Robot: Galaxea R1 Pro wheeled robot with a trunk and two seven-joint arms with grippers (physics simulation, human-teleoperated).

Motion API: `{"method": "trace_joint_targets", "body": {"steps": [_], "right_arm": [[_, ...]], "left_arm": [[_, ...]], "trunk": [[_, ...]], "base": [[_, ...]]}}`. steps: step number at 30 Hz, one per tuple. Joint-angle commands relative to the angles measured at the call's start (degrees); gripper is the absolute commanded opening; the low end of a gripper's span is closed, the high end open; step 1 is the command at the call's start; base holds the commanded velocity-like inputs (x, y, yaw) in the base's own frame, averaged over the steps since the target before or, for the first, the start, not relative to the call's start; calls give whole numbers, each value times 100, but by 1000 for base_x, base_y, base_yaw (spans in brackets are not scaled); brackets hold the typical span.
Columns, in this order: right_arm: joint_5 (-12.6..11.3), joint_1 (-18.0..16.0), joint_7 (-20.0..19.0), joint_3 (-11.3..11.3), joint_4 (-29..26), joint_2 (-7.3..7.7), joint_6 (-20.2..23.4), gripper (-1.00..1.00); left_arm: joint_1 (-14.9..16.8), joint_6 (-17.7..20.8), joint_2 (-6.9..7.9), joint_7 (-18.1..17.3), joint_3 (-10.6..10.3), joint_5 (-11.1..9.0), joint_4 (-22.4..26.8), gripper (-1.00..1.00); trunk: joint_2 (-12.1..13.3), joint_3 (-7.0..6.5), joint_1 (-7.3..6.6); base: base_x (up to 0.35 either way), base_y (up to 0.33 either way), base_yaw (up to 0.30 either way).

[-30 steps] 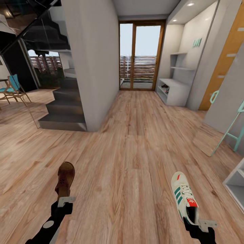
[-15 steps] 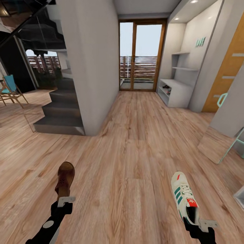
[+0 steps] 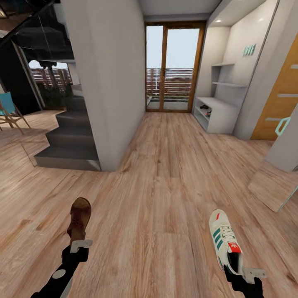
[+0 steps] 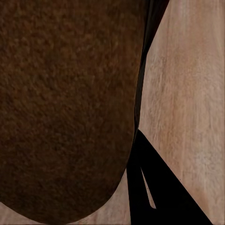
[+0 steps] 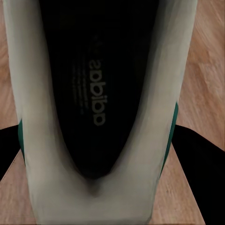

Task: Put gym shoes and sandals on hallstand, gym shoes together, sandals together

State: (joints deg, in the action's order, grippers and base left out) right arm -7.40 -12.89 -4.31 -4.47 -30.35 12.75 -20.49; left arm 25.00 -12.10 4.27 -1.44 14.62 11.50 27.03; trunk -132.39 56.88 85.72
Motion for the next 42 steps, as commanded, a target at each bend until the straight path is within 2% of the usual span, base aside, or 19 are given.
{"method": "trace_joint_targets", "body": {"steps": [1,35,42], "right_arm": [[-60,-3,-43,-10,4,0,-17,-100],[-66,-3,-45,-10,3,0,-34,-100],[-65,-3,-43,-10,5,0,-34,-100]], "left_arm": [[5,-20,-5,-23,41,80,-3,-100],[5,-20,4,-23,48,80,-31,-100],[5,-28,4,-37,213,80,-9,-100]], "trunk": [[-2,5,2],[-2,5,2],[-2,8,2]], "base": [[340,0,0],[340,0,0],[341,0,-36]]}}
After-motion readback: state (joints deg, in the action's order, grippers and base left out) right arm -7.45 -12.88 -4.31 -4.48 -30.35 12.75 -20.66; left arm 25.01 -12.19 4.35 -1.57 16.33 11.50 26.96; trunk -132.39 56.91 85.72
